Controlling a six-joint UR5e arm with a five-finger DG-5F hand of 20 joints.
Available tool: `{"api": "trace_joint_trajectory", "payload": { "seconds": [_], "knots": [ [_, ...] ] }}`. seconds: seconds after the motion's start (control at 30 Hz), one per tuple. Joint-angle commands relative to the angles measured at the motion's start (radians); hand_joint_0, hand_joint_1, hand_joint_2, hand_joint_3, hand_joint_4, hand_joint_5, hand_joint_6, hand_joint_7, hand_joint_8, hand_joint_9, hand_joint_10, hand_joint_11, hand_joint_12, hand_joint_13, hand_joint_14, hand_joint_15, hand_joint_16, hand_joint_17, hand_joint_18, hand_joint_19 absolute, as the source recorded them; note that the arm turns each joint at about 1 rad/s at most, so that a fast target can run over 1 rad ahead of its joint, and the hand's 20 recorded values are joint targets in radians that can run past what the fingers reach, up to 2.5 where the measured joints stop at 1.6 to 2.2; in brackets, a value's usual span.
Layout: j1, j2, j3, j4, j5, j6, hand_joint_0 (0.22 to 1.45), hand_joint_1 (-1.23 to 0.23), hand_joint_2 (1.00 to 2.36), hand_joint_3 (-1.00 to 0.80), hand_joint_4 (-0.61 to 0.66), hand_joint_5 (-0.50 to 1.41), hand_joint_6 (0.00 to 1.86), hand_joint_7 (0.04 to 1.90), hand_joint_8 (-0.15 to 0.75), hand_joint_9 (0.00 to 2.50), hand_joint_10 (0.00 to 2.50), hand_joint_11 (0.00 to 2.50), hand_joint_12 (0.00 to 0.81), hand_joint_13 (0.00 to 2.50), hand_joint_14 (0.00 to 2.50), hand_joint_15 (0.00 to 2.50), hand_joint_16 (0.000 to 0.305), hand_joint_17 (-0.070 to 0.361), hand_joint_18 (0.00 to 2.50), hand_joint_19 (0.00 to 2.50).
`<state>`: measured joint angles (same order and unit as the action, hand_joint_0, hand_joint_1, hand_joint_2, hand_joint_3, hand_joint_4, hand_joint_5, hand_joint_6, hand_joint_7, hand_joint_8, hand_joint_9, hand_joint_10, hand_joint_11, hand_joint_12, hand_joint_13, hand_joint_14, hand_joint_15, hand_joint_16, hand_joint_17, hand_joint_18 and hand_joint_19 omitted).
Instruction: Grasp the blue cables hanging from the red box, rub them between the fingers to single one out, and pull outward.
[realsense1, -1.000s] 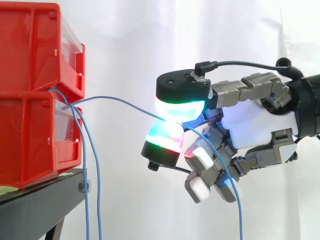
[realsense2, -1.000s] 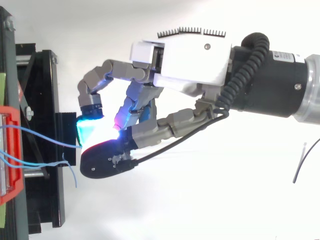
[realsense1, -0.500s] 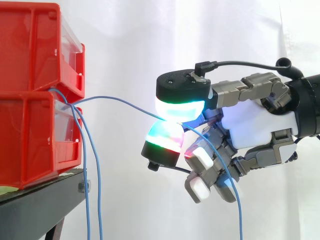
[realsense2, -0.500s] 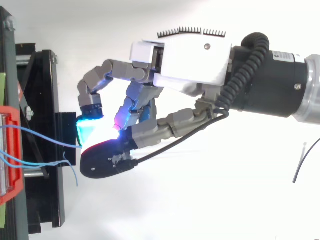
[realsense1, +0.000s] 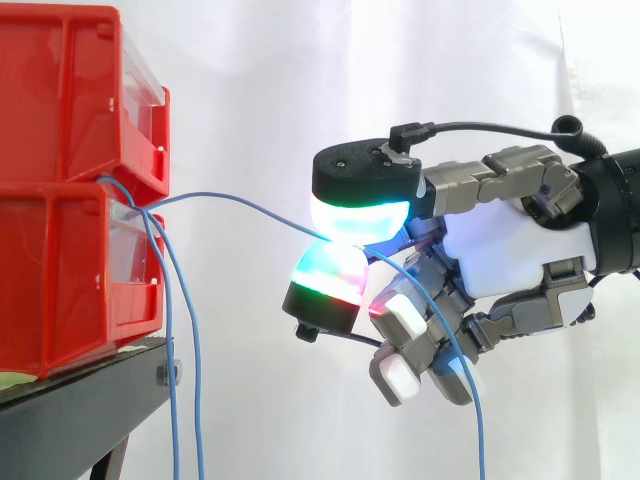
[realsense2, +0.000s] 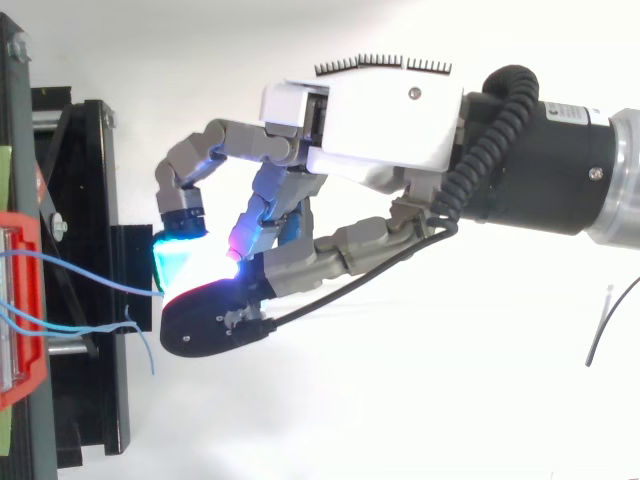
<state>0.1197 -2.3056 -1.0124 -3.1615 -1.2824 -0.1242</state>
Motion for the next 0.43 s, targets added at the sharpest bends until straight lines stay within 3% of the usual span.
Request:
{"api": "trace_joint_trajectory", "payload": {
  "seconds": [0.0,0.4],
  "knots": [
    [0.0,0.0,0.0,0.0,0.0,0.0,0.59,-0.83,1.01,0.13,0.02,-0.09,0.89,1.25,0.376,1.21,0.01,0.65,0.467,1.04,0.02,0.52,0.07,0.157,1.19,0.6],
    [0.0,0.0,0.0,0.0,0.0,0.0,0.59,-0.83,1.01,0.13,0.02,-0.09,0.89,1.25,0.376,1.21,0.01,0.64,0.468,1.04,0.02,0.53,0.069,0.156,1.19,0.61]
  ]
}}
